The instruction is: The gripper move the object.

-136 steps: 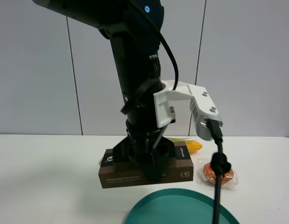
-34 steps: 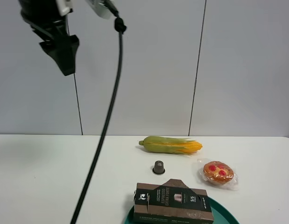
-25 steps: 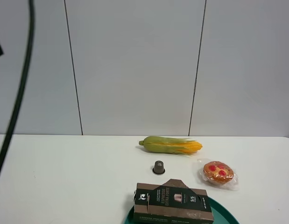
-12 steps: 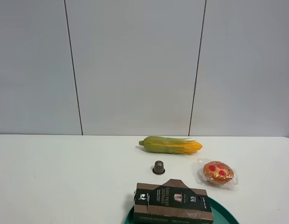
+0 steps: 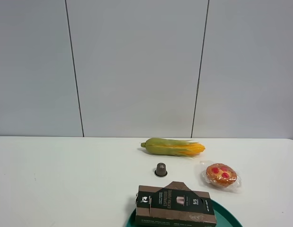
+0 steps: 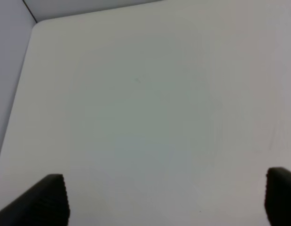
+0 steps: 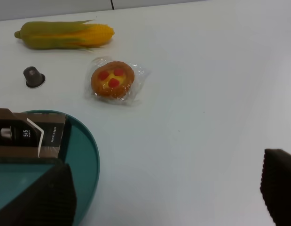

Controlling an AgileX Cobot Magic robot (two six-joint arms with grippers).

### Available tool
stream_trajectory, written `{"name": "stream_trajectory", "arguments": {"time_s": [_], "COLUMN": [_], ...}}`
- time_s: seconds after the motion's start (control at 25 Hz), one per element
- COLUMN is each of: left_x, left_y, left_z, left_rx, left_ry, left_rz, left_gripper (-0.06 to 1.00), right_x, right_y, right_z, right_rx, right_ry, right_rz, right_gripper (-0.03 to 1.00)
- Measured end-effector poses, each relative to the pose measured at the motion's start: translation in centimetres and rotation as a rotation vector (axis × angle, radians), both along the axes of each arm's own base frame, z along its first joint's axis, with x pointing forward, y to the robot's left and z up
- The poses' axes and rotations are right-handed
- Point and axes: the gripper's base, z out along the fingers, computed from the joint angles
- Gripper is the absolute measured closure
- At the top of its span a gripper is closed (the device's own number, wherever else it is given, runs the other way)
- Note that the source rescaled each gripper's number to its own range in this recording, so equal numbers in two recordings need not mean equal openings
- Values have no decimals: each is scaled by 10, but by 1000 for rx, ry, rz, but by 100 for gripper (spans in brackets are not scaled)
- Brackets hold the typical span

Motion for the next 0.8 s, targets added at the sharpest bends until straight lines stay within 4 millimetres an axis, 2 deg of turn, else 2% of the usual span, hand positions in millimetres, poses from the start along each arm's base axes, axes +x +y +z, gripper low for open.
{"name": "stream_trajectory", "arguments": {"time_s": [0.16,0.4,0.8], "left_x": [-10,10,13], "left_y": [-3,-4,-5], "left_z": [-24,-51,-52], "left_rx": [-22,-60,-60], "left_ry": [-38,-24,-51], "left_rz": [-15,-26,-27], "left_gripper": [25,25,25], "right_x": [0,0,0], "right_y": [0,0,0], "right_z": [0,0,0], "right_rx": [5,5,5], "right_ry": [0,0,0], "right_rz": [3,3,3], "right_gripper": [-3,-3,-3]}}
